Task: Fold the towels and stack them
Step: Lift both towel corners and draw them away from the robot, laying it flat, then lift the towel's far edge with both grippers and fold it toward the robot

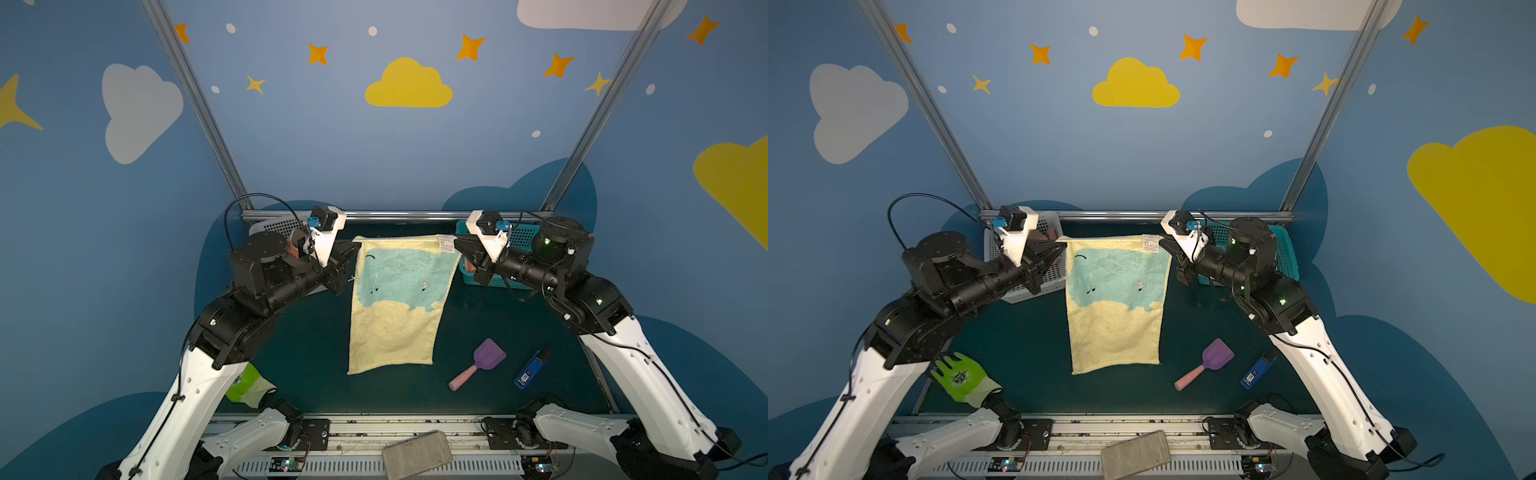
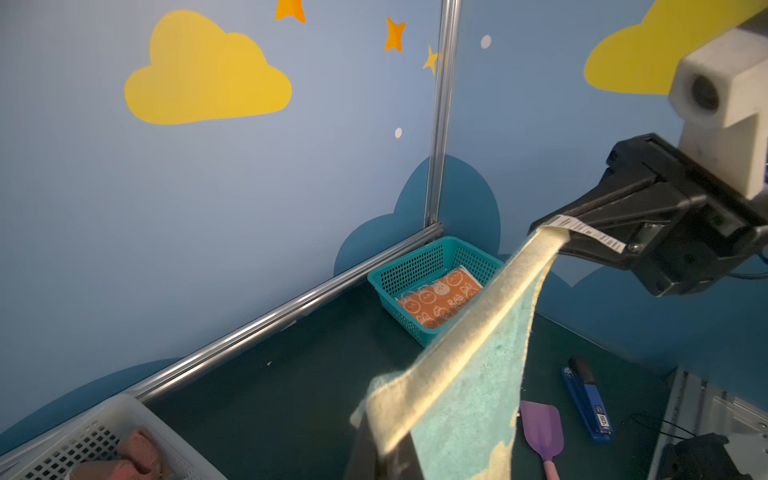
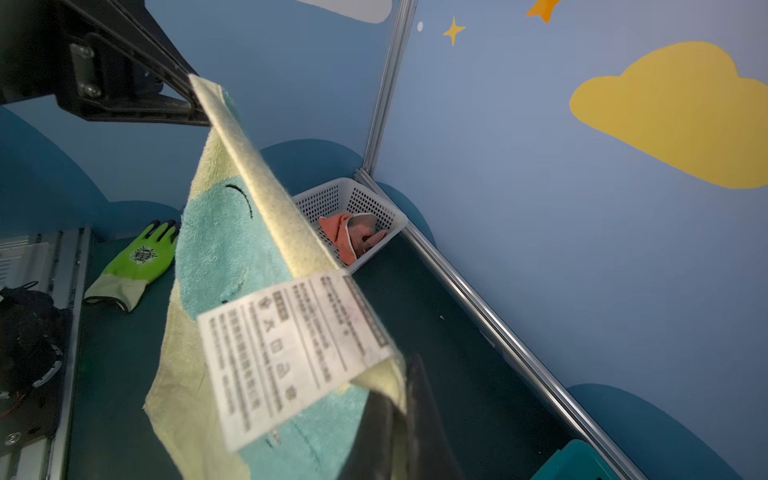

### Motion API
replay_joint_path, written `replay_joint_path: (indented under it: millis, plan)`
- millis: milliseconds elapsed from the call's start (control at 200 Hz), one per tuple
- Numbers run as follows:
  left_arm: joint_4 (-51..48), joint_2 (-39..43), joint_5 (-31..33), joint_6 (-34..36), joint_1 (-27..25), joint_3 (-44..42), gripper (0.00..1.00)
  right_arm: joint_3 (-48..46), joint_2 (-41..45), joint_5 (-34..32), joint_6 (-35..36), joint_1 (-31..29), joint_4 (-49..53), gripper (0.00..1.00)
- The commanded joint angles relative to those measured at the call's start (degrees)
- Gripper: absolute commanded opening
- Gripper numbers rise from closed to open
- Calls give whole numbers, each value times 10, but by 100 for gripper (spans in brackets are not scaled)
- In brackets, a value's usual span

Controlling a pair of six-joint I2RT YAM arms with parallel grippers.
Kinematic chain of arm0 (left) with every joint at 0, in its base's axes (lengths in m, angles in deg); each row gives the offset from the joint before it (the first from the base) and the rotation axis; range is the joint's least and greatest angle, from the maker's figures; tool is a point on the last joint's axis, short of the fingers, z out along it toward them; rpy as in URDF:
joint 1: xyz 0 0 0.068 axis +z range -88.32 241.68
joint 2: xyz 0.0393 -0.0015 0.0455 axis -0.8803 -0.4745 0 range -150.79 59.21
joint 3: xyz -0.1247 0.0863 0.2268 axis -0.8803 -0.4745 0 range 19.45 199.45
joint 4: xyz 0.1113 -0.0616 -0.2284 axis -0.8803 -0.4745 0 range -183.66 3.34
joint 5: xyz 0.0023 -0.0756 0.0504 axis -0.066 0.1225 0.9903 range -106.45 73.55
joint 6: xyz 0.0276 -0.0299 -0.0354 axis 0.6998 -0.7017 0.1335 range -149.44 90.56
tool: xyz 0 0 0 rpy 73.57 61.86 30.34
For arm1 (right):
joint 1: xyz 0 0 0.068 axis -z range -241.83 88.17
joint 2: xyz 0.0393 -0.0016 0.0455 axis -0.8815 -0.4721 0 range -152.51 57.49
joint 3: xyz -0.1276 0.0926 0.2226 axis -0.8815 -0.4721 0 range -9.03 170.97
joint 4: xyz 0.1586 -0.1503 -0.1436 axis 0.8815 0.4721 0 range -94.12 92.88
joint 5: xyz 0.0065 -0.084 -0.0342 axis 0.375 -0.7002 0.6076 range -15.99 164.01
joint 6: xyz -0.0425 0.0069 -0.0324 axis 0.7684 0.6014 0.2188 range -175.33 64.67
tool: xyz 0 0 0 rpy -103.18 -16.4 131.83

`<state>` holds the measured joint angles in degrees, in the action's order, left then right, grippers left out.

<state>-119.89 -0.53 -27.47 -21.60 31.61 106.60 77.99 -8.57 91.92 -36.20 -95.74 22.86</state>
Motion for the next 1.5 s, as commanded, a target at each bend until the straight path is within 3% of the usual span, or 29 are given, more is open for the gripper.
replay_joint_path:
  millis: [0, 185, 310, 596, 841, 991, 1287, 1497]
  plan:
    - [12, -37, 47, -4, 18, -19, 3, 4, -43, -29, -4, 24, -4, 0]
    - [75, -137, 42, -9, 78, -55, 3, -1, -139, 5, -12, 97, -46, 0]
    - [79, -249, 32, -9, 105, -22, 3, 14, -226, 25, -11, 130, -72, 0]
    - [2, -514, 95, -14, 115, 176, 3, 103, -416, 67, -12, 162, -120, 0]
    - [-99, -646, 135, 6, 114, 364, 3, 183, -504, 101, 0, 169, -108, 0]
    - [-121, -637, 119, 9, 109, 348, 3, 148, -492, 142, 48, 179, -88, 0]
    - [-33, -486, 62, -20, 79, 115, 3, -13, -397, 208, 161, 196, -33, 0]
    - [-13, -391, 87, -48, 35, -15, 3, -86, -352, 219, 214, 192, 53, 0]
